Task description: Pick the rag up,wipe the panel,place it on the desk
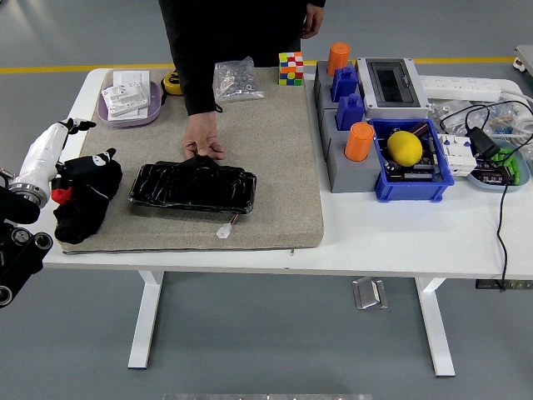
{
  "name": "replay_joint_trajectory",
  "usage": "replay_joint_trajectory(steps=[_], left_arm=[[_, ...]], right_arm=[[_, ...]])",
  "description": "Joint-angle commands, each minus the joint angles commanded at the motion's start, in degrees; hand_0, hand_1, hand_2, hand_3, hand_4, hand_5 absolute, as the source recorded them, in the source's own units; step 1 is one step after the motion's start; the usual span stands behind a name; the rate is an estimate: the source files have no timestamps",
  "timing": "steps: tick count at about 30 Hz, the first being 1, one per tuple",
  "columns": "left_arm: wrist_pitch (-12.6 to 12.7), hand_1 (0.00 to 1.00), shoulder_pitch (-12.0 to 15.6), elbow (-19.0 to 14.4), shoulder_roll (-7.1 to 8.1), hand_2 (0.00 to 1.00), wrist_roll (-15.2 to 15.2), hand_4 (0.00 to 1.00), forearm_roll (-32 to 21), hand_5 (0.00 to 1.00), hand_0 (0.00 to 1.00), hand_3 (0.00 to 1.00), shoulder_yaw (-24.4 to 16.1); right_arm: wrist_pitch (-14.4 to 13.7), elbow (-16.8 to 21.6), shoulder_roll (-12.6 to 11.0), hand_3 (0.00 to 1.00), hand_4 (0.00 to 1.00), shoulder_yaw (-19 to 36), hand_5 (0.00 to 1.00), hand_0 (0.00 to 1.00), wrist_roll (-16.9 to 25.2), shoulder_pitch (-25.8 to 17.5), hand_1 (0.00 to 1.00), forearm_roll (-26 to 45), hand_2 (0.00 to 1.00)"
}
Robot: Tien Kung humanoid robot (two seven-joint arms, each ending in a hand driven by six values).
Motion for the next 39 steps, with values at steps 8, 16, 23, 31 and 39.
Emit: replay_joint_trajectory(steps=[8,16,23,31,39], left_arm=[[0.4,0.887,-1.0,2.9,-1.12,0.835,-0.2,0.832,0.1,0.383,0.929,0.76,1.6],[1.0,0.886,-2.3,7.3,-1.68,0.835,-0.7,0.849,-0.5,0.405,0.923,0.758,3.1],[1.2,0.886,-2.3,9.3,-1.8,0.834,-0.7,0.856,-0.9,0.407,0.912,0.739,3.7],[1.6,0.866,-2.3,10.8,-2.23,0.831,-1.0,0.775,-2.2,0.297,0.755,0.681,4.6],[2.4,0.842,-2.5,12.4,-2.77,0.832,-1.2,0.737,-2.8,0.243,0.587,0.667,5.1]], right_arm=[[0.1,0.0,-0.2,0.584,0.973,-0.8,0.551,0.723,0.1,0.0,0.63,0.4,0.674],[0.2,0.0,-0.4,0.584,0.973,-1.8,0.552,0.723,0.4,0.1,0.63,1.1,0.672],[0.2,0.0,-0.4,0.583,0.97,-2.6,0.551,0.723,0.6,0.0,0.629,1.6,0.671],[0.1,0.0,-0.4,0.583,0.97,-2.7,0.551,0.723,1.0,0.1,0.629,1.8,0.671],[0.1,0.0,-0.6,0.583,0.968,-3.8,0.551,0.723,1.2,0.2,0.629,2.6,0.67]])
